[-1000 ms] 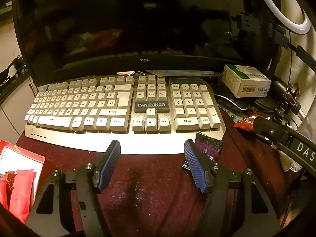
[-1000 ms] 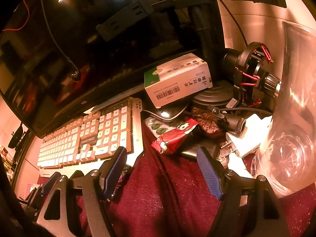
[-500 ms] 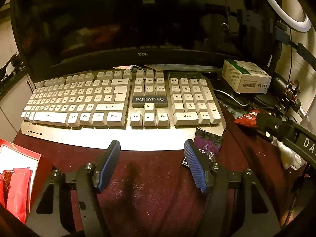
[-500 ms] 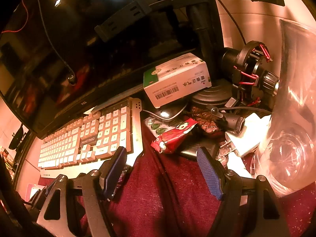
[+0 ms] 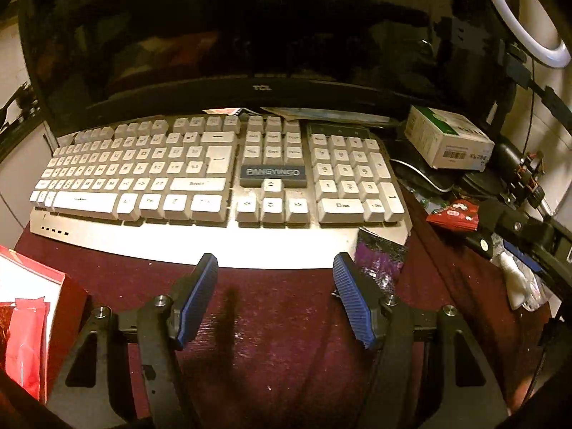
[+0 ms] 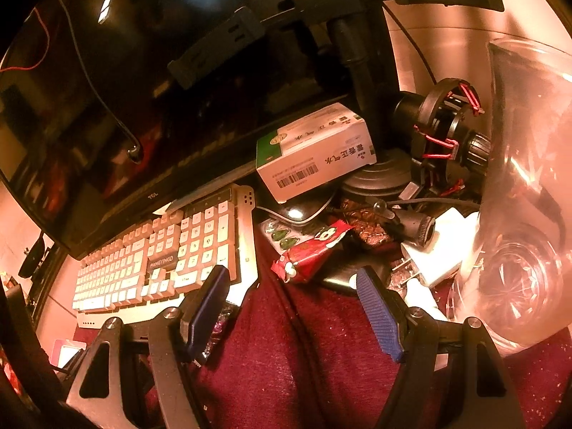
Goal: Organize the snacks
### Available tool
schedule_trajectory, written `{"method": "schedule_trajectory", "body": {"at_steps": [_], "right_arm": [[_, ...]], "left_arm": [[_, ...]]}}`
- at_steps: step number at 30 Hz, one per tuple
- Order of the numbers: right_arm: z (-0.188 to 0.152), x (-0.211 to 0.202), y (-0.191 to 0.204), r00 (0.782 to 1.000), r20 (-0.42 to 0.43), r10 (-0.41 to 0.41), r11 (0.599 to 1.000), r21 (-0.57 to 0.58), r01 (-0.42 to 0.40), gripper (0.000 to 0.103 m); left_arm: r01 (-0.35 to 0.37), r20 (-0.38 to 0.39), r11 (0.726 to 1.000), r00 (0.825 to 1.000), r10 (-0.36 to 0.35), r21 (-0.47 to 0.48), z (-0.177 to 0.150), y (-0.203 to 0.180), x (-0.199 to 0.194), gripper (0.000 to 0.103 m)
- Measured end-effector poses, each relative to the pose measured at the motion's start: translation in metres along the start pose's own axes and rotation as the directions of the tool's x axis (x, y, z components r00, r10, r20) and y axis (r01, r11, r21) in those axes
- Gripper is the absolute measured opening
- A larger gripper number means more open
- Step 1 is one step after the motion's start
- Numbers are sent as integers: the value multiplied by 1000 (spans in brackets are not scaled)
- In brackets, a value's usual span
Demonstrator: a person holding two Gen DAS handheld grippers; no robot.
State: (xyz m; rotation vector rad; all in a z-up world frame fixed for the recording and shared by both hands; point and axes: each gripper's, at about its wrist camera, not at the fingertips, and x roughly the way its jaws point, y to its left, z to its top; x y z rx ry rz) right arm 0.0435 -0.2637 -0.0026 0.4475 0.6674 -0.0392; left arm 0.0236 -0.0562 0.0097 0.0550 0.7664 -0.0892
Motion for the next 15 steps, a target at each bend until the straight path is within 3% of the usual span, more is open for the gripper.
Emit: {"method": "schedule_trajectory", "body": {"at_steps": [5,15], "right_arm": [[1,-6,-3,1000,21,11,1000,20,-12,75],[2,-9,-1,999,32,27,999,24,-28,75]], "left_arm": [[17,-8,999,1000,-17,40,-1,-9,2,66],[13,-35,1000,999,-13,11,2,-6,10,69]]}}
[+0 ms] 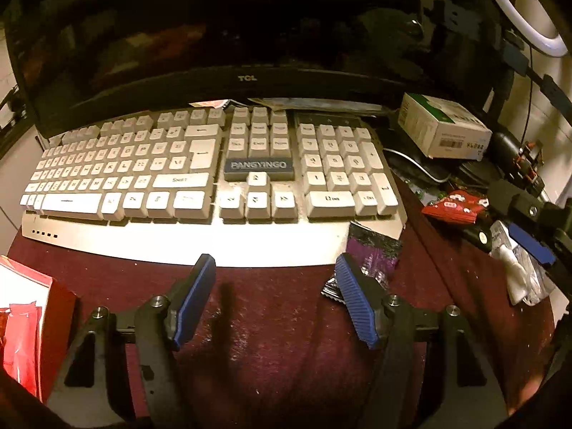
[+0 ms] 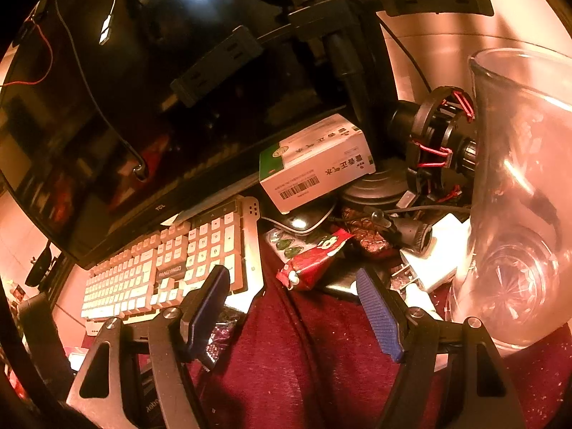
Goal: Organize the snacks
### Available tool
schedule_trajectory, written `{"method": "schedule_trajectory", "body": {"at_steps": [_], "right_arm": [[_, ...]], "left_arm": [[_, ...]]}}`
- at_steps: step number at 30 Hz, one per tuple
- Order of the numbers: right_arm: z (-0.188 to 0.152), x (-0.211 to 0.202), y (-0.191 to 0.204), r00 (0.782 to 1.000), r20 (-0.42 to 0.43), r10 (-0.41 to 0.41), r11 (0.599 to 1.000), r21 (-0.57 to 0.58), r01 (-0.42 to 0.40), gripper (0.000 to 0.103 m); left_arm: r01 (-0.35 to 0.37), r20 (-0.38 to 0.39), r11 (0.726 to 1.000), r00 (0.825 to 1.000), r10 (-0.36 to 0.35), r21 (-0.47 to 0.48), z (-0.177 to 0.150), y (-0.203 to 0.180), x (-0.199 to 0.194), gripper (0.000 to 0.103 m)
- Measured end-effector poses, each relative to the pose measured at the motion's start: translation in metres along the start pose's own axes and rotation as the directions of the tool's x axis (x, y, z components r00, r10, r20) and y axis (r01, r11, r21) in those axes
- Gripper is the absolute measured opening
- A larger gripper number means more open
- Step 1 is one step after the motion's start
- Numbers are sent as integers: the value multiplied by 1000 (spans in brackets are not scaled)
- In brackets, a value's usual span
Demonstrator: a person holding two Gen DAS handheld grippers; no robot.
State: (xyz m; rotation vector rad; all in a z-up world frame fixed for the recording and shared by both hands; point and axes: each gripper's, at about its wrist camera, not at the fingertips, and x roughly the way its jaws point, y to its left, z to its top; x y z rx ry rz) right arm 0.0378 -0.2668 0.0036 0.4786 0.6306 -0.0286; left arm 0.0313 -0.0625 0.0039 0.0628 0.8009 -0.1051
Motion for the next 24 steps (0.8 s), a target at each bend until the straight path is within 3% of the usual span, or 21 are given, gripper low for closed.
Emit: {"method": "schedule_trajectory", "body": {"at_steps": [5,9,13,24], "right_arm": [[0,-3,-2,1000,9,30,999,12,-30,75],[5,-22,-11,983,91,157,984,76,-164,75],[8,-35,-16,964,145,223,966,99,-238,75],[9,-32,-18,964,118,237,957,140,-253,78]], "left_arm": [[6,4,1000,1000,-6,-1,0,1,-2,69],[6,-1,1000,1000,-6,15,-4,-3,-4,69],[-9,-1,999,1000,9,35,-5,-6,-4,69],[-12,-10,999,1000,13,48,-6,-8,-3,69]]}}
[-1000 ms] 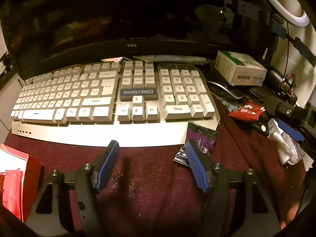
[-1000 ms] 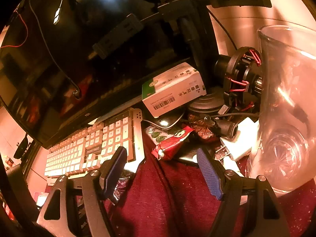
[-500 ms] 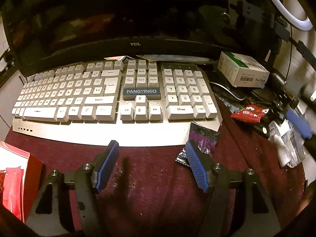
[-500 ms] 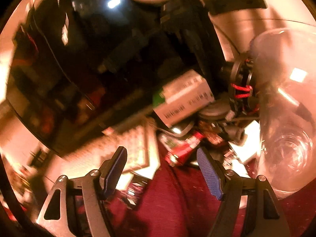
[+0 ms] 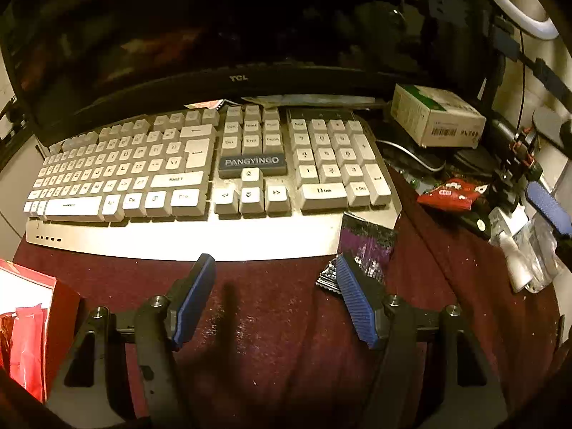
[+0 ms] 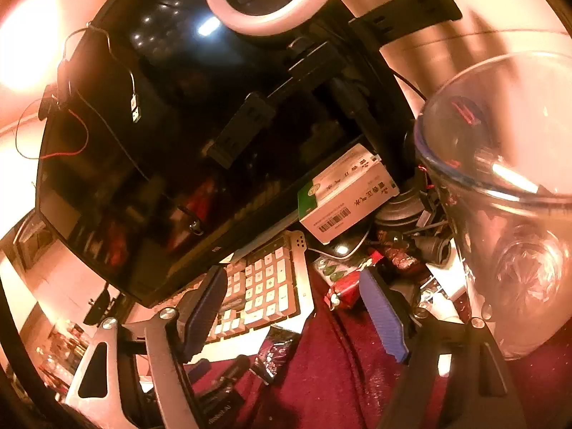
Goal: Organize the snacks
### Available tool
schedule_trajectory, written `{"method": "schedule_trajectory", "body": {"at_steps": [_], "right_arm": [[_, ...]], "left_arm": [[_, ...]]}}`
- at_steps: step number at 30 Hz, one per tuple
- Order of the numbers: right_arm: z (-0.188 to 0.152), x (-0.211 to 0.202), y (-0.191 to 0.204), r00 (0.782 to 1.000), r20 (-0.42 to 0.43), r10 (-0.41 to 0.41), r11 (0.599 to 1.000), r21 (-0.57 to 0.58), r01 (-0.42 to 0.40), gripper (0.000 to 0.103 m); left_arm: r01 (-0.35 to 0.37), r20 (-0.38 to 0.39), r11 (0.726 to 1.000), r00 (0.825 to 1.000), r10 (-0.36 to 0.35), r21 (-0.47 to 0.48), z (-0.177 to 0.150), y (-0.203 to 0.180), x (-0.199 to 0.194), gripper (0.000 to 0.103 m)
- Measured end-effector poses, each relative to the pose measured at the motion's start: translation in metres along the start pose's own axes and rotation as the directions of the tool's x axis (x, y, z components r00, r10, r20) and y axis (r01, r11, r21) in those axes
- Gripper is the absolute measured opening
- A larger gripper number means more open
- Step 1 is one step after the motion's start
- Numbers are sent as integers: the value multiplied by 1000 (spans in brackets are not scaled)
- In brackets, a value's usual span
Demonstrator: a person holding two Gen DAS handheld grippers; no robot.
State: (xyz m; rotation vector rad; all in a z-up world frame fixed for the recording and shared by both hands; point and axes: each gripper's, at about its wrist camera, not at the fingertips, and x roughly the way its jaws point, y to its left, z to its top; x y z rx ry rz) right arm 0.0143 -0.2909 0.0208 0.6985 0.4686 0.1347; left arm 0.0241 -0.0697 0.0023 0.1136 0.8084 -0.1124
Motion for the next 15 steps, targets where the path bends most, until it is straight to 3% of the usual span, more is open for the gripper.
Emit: {"method": "schedule_trajectory", "body": {"at_steps": [12,15], "right_arm": [[2,-8,-7,997,30,71,997,36,-72,81],[0,-5,-5,999,24,41,999,14,-41,81]], "left_arm": [[-1,-36,1000,999,1,23,-2,-4,7,69],[-1,-25,1000,1000,2,22,-1,-4,6,69]]}}
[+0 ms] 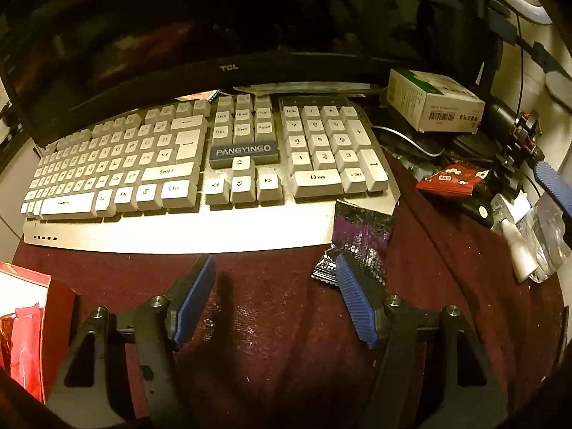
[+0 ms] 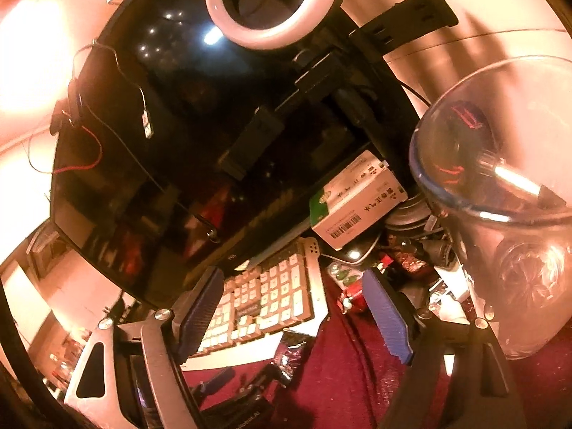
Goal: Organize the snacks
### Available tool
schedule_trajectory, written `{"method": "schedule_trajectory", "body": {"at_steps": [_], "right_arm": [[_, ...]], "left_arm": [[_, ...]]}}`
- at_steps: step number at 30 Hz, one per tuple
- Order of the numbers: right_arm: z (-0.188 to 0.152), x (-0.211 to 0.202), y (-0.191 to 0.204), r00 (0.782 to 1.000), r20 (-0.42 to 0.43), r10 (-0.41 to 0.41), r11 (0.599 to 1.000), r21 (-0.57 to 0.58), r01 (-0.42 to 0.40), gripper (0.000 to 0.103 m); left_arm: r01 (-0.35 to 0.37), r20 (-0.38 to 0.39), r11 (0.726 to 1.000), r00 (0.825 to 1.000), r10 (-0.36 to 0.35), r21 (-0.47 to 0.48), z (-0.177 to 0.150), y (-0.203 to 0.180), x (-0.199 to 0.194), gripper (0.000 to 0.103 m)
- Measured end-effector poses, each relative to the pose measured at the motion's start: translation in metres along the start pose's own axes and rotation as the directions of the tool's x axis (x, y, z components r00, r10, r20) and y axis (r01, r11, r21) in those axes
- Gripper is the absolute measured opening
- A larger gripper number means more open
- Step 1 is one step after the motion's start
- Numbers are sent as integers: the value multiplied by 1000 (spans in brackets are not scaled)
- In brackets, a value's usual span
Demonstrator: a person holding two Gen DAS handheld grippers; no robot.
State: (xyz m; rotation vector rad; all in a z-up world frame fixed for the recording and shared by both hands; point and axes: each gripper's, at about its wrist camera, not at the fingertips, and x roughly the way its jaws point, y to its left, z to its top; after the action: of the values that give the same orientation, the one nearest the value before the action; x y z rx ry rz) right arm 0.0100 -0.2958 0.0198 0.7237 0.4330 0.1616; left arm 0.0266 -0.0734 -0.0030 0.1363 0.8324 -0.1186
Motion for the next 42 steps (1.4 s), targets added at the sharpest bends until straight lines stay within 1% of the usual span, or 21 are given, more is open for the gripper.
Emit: {"method": "schedule_trajectory", "body": {"at_steps": [10,21,33,40,42], "right_arm": [[-5,7,7,999,-14,-49,998,-42,49,83],[-6,13,10,997,-27,-65,997,-53,64,83],[-6,12,11,998,-17,-66,996,-58,65,83],[-6,14,13,998,-38,-54,997,-64,51,83],[-6,17,15,996,-50,-70,995,-78,66,83]], "left_arm": [[-6,20,1000,1000,6,5,2,-2,-2,69],[-2,23,1000,1000,2,1,0,-2,-6,69],[-4,21,1000,1000,4,-4,1,-2,-4,69],[6,-3,1000,1000,-6,-13,2,-1,1,69],[8,-9,1000,1000,-8,-16,2,-1,2,69]]}}
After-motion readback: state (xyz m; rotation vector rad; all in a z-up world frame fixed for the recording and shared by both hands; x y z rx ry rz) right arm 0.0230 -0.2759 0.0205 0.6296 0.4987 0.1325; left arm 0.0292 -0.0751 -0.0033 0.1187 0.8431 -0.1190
